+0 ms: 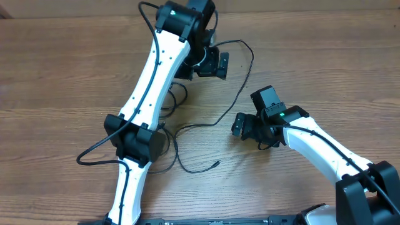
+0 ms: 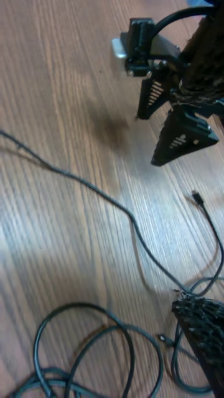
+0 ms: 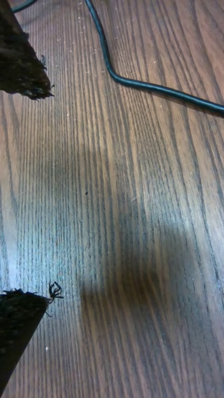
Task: Untangle cables
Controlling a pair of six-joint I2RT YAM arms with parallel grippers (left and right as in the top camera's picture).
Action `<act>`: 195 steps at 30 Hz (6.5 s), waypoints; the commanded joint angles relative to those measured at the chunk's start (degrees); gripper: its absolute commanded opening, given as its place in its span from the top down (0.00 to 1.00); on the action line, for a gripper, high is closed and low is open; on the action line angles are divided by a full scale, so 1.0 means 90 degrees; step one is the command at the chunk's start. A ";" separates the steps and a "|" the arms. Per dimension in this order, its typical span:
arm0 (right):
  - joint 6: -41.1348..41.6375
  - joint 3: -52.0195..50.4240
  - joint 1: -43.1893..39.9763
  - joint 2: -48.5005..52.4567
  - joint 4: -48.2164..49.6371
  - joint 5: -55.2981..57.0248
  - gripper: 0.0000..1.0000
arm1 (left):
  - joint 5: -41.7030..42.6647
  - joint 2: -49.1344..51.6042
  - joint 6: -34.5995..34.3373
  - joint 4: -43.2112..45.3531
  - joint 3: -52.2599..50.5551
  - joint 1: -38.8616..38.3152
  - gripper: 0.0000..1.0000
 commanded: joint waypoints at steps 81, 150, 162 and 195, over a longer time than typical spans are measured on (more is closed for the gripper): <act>-0.0029 -0.0148 -0.0017 0.0015 0.0039 0.0109 0.00 | -0.1501 -0.3801 -0.0058 0.5122 -1.0149 0.2708 0.31; -0.0029 -0.0148 -0.0017 0.0015 0.0046 0.0109 0.00 | -0.1307 -0.3830 -0.0114 0.3339 -0.6873 0.2854 0.04; -0.0029 -0.0129 -0.0017 0.0015 0.0168 -0.0223 0.00 | -0.0721 -0.3801 0.0092 0.2380 -0.6076 0.2837 0.00; -0.1518 0.7516 -0.1394 0.2242 -0.5241 0.0260 0.00 | 0.0410 -0.3803 0.0605 0.1812 -0.6076 0.0362 0.01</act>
